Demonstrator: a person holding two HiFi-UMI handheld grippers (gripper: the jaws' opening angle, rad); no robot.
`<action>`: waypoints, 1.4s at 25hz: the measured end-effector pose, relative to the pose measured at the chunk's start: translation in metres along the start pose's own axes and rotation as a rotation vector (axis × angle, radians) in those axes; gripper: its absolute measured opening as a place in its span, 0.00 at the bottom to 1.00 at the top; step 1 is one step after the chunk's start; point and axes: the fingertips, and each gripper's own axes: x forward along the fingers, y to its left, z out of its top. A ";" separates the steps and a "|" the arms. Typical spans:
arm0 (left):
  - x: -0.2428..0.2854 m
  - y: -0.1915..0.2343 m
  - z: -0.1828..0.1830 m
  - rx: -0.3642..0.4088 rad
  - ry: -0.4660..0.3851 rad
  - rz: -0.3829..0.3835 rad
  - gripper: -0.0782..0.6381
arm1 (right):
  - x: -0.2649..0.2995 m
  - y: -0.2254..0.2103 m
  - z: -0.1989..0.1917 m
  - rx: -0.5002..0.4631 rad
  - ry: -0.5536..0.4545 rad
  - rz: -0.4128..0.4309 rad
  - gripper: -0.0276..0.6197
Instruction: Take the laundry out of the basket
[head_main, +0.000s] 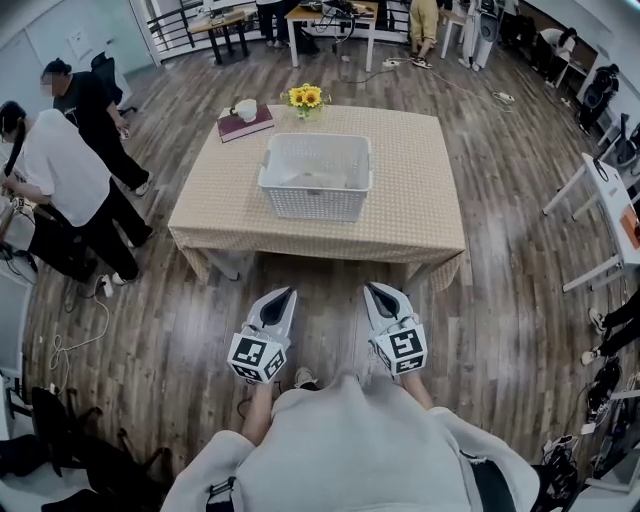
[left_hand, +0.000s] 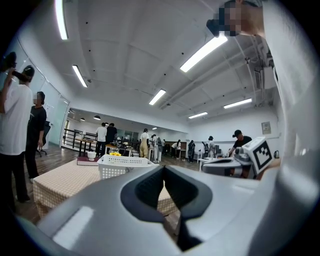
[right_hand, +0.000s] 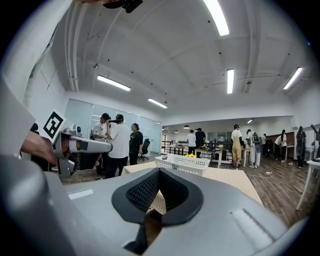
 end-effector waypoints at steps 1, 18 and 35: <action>0.000 -0.002 0.002 0.006 -0.002 0.007 0.12 | -0.002 -0.001 0.001 0.001 -0.007 0.007 0.04; 0.027 -0.018 -0.020 0.033 0.028 0.081 0.12 | -0.006 -0.028 -0.030 0.025 0.023 0.061 0.04; 0.127 0.089 -0.020 -0.013 -0.018 0.061 0.12 | 0.127 -0.070 -0.022 0.001 0.039 0.040 0.04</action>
